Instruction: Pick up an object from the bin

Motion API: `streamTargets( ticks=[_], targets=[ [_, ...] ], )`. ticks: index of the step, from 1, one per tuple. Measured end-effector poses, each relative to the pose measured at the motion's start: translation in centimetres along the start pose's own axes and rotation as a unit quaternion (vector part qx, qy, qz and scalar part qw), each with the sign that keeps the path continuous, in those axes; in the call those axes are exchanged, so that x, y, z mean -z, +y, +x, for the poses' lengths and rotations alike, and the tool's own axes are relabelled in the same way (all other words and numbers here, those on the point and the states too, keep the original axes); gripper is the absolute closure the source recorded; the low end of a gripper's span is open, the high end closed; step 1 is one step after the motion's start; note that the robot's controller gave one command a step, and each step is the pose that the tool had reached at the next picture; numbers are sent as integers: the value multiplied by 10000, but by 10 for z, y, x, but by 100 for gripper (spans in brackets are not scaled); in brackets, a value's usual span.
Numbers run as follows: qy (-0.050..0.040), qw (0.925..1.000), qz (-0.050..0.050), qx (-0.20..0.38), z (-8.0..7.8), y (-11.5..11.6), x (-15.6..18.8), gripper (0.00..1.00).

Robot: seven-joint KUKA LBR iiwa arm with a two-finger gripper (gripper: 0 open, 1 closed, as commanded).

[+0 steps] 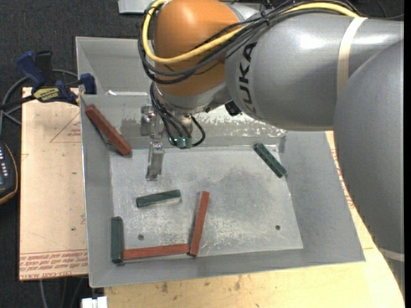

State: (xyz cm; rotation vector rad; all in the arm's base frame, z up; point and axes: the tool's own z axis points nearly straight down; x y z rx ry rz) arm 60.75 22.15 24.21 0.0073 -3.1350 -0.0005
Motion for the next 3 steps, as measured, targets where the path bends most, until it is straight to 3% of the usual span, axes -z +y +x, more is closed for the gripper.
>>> streamTargets(
  ticks=[1,2,3],
  targets=[
    [1,9906,11,1367,44,-59,-163,0],
    [-30,9906,-2,1368,42,-57,-159,100],
    [-83,9915,-8,1295,87,-44,4,100]
  ],
)
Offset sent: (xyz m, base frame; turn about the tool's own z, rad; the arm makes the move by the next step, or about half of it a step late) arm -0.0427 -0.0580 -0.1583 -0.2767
